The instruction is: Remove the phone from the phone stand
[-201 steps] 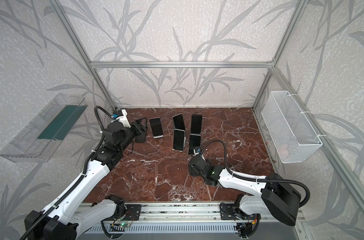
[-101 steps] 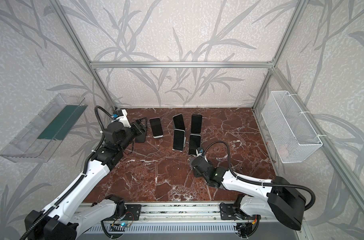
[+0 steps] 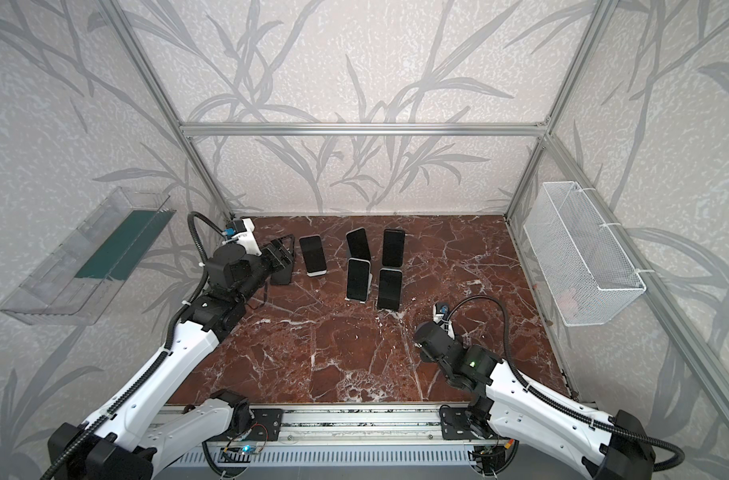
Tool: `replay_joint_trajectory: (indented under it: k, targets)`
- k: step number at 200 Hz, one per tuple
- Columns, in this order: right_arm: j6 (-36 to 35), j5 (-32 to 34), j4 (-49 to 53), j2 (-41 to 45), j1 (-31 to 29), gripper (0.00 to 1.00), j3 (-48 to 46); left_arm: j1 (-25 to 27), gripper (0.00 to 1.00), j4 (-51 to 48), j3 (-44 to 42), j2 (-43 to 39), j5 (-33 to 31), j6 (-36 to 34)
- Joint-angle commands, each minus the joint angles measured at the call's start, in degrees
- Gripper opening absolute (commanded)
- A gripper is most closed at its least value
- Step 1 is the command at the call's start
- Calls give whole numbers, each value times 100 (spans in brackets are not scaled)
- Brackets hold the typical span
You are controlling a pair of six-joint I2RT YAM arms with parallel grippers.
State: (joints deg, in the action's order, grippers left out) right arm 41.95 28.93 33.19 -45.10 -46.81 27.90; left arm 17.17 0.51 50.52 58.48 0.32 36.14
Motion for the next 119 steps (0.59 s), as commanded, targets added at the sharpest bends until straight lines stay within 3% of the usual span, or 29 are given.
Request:
replay_joint_trajectory:
  k: [1, 22, 58, 93, 119]
  targets:
    - [-484, 334, -500, 41, 589, 42, 383, 39, 75, 121, 55, -100, 56, 104]
    - [-1147, 377, -1346, -225, 1199, 42, 664, 67, 75, 124, 46, -78, 64, 104]
    - [-1695, -465, -2755, -1674, 2680, 43, 1292, 129, 75, 151, 18, -9, 101, 142]
    - [-2604, -282, -4006, -3258, 2999, 45, 2025, 247, 75, 131, -25, 185, -92, 114]
    - [-2843, -1031, -3951, -4435, 3356, 44, 2799, 278, 75, 160, -25, 238, -15, 152]
